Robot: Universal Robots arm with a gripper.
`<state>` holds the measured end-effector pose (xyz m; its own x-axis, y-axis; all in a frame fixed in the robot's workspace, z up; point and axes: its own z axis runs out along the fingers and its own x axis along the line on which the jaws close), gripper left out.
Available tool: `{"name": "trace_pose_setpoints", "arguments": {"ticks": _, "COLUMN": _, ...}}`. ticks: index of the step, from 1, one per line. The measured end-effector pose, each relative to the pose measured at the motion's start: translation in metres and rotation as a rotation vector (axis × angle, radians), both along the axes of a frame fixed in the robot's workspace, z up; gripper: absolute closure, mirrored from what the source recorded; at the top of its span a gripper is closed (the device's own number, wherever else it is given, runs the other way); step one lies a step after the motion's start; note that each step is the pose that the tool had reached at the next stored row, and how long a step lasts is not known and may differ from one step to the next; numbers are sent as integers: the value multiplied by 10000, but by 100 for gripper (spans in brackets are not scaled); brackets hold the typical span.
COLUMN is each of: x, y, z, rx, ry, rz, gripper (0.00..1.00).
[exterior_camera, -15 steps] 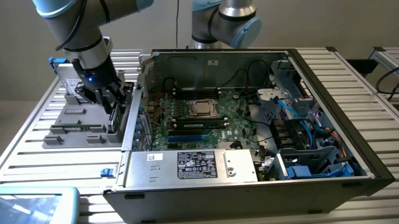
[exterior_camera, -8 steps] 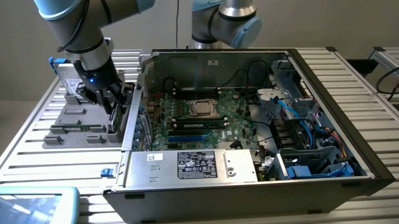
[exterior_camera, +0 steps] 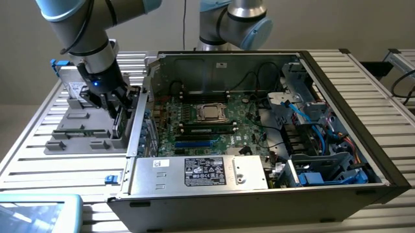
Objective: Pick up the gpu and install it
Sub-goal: 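Pick up the gpu and move the gpu toward the slot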
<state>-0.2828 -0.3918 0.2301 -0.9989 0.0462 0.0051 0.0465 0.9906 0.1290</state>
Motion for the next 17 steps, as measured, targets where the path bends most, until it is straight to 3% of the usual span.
{"name": "trace_pose_setpoints", "arguments": {"ticks": 4, "x": 0, "y": -1, "z": -7, "rx": 36, "ry": 1, "rz": 1, "gripper": 54}}
{"name": "trace_pose_setpoints", "arguments": {"ticks": 14, "x": 14, "y": -1, "z": -23, "rx": 62, "ry": 26, "rz": 1, "gripper": 54}}
{"name": "trace_pose_setpoints", "arguments": {"ticks": 17, "x": 15, "y": -2, "z": -22, "rx": 60, "ry": 48, "rz": 1, "gripper": 63}}
